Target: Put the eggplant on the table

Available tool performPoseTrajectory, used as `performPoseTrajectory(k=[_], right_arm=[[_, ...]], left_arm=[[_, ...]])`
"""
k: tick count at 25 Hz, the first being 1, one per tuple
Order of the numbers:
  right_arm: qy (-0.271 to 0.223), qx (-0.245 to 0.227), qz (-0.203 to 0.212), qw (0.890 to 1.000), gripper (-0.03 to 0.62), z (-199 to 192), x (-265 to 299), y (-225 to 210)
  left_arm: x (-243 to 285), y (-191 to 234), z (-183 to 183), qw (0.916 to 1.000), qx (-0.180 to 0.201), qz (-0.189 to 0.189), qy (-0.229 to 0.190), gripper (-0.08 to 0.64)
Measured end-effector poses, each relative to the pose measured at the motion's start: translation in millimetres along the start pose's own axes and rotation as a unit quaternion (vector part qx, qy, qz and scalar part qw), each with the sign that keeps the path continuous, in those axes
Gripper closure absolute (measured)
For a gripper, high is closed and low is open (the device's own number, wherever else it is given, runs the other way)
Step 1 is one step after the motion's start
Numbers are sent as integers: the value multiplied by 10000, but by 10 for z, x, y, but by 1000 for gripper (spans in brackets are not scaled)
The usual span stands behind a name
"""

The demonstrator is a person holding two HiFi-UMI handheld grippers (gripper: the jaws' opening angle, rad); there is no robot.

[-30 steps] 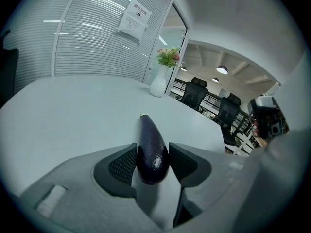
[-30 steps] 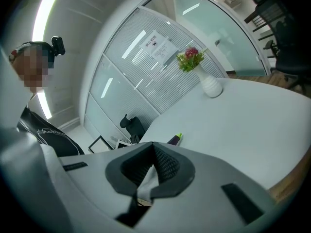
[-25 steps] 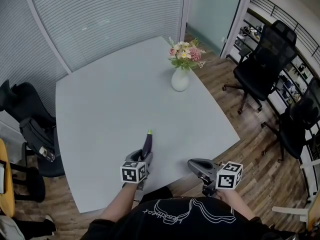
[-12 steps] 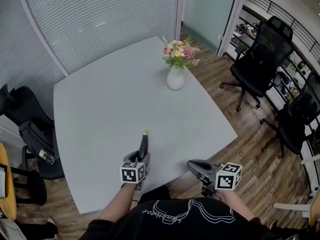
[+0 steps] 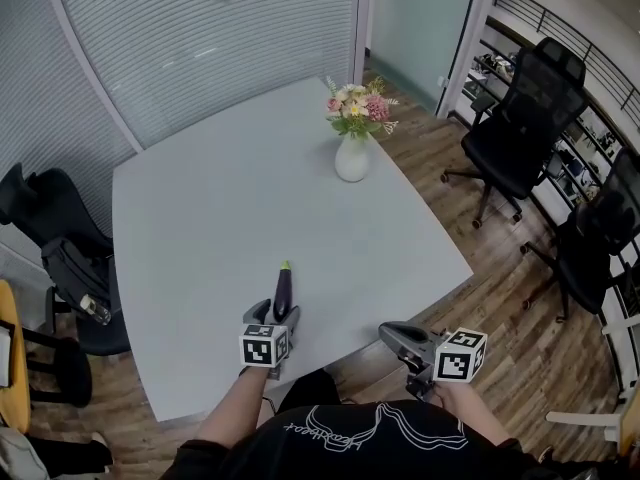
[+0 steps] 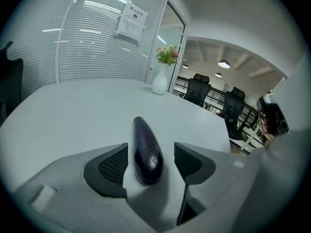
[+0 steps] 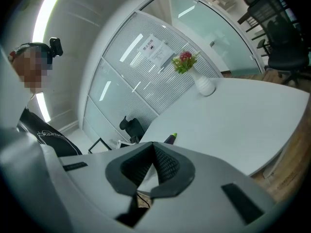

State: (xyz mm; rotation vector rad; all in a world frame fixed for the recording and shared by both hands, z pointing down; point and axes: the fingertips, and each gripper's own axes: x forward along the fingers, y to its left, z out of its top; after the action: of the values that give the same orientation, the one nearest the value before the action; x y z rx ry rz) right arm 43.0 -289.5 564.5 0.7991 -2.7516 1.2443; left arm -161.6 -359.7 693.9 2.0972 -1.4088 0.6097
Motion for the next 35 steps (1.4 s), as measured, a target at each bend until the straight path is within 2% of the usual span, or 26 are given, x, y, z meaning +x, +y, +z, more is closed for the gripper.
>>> performPoseTrajectory(k=[6,9,12,16,20,26,29,32,35], right_arm=[[8,-244,78,9997,583,2,-80,155],[6,-342,189,9992,583,-38,-134,280],[-59,-426,375,9984,583,-41,-170,427],[-142,-639,689,9955,583,-22,-233,687],[-168,-945,1087,9894,583,-30,-306,1007],[-112,-1227,1364,9830,583,-83,-408,1366],[-137,-1380,1523,9786,583,-92,-452,1534],[-172,-1469,1626,9755,583,-112,-493,1668],[-109,-1546,1680,9735,583,-170,-557,1762]], left_arm=[[-339,6,132,9991,106,254,-326,278],[-572,-114,194,9981,13,121,-601,278],[-839,-307,276,9959,-174,-155,-879,278],[-1249,-705,467,9895,-179,-718,-1238,279],[-1695,-1149,652,9774,-171,-1359,-1612,281],[-2255,-1744,751,9572,-198,-2185,-1889,292],[-2471,-1973,766,9480,-167,-2505,-1958,338],[-2647,-2124,731,9420,-83,-2695,-1998,465],[-2777,-2264,660,9369,-1,-2869,-2000,504]])
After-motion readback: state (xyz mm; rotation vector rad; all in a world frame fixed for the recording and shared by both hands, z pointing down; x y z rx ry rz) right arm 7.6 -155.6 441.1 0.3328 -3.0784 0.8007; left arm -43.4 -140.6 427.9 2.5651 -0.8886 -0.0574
